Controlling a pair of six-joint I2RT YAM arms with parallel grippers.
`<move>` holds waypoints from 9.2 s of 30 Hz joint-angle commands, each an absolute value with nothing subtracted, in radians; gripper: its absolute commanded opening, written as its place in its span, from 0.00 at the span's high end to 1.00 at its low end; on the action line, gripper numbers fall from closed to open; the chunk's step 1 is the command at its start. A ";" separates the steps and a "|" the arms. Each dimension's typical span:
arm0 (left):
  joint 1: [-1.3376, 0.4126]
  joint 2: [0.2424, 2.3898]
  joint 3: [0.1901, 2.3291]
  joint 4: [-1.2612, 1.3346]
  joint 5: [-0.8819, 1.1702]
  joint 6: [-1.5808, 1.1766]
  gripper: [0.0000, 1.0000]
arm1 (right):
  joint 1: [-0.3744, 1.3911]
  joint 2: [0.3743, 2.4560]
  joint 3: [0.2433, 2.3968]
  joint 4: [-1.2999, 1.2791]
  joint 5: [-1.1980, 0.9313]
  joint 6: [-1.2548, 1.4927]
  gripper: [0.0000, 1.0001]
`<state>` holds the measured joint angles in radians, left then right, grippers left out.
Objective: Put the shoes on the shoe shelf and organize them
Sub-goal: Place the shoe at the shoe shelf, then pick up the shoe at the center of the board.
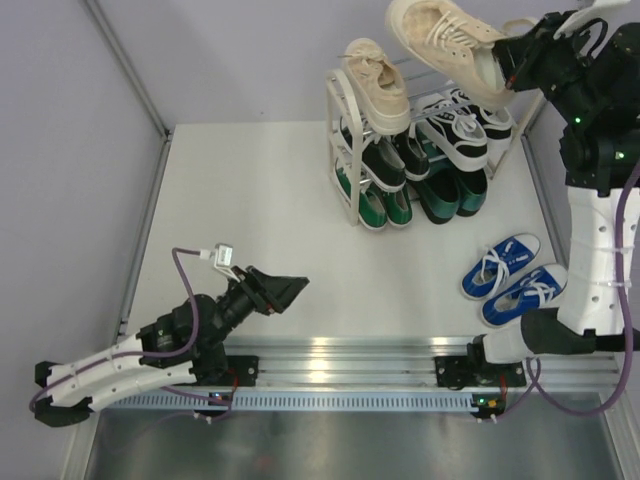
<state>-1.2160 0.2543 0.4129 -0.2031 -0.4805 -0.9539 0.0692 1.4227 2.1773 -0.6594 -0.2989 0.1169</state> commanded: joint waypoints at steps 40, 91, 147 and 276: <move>-1.213 0.133 0.348 -0.245 -0.500 -0.991 0.11 | 0.127 1.614 1.947 -0.252 -0.210 0.719 0.94; -1.213 0.080 0.322 -0.244 -0.466 -0.979 0.11 | 0.196 1.528 1.802 -0.425 -0.354 -0.041 0.36; -1.213 0.267 0.261 -0.095 -0.420 -0.880 0.02 | -0.445 0.857 1.057 -1.031 -0.423 -0.853 0.01; -1.249 2.154 1.408 0.104 -0.112 -0.334 0.82 | -0.558 0.810 0.798 -0.838 -0.615 -0.676 0.01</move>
<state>-1.2465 2.1124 1.3983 0.2016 -0.0799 -0.3889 -0.5423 0.8135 0.7792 -0.8288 -0.5583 -0.6498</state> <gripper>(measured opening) 0.232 0.993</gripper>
